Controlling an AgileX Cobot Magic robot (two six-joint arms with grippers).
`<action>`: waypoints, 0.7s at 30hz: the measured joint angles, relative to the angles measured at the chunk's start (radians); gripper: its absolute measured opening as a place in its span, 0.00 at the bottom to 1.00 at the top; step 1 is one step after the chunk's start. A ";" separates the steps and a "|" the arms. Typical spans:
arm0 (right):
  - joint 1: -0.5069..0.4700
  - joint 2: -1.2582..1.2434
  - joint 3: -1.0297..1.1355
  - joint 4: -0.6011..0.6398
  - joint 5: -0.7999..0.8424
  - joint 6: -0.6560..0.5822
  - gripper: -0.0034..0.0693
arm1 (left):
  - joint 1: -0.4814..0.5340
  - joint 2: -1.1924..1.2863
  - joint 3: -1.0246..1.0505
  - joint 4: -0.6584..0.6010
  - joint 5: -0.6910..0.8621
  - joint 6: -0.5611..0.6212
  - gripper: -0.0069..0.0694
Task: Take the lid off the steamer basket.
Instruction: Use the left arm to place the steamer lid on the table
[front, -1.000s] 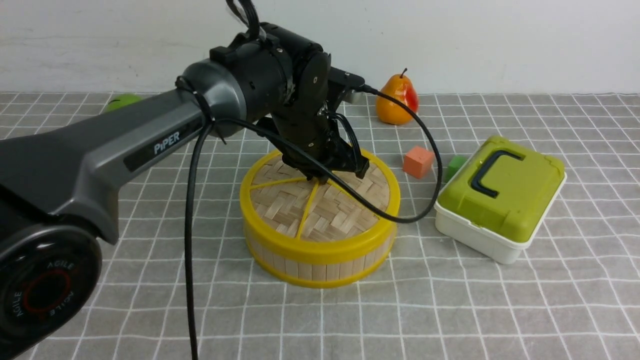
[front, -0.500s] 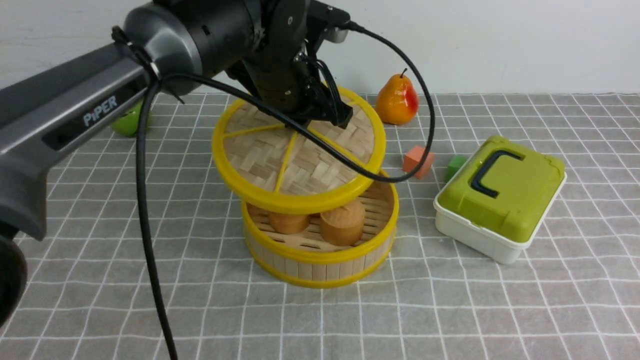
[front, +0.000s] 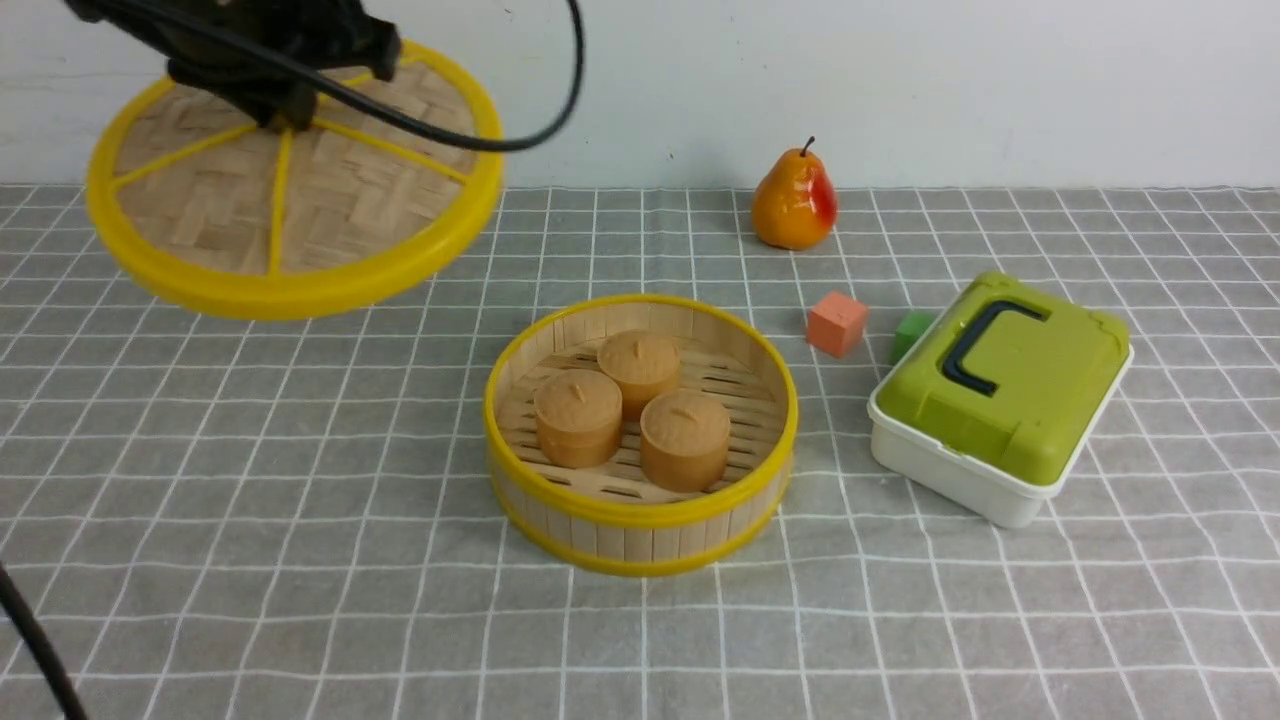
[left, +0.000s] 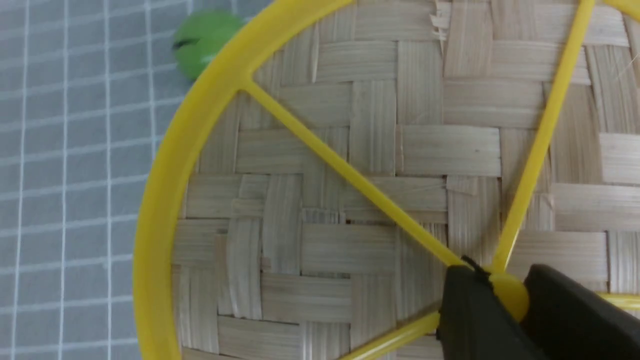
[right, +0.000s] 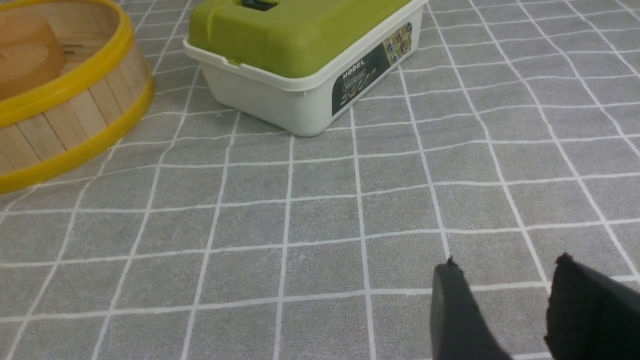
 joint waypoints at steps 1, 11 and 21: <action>0.000 0.000 0.000 0.000 0.000 0.000 0.38 | 0.024 -0.007 0.015 -0.020 -0.007 0.000 0.23; 0.000 0.000 0.000 0.000 0.000 0.000 0.38 | 0.155 -0.024 0.428 -0.085 -0.297 -0.029 0.23; 0.000 0.000 0.000 0.000 0.000 0.000 0.38 | 0.156 0.077 0.582 -0.111 -0.532 -0.063 0.23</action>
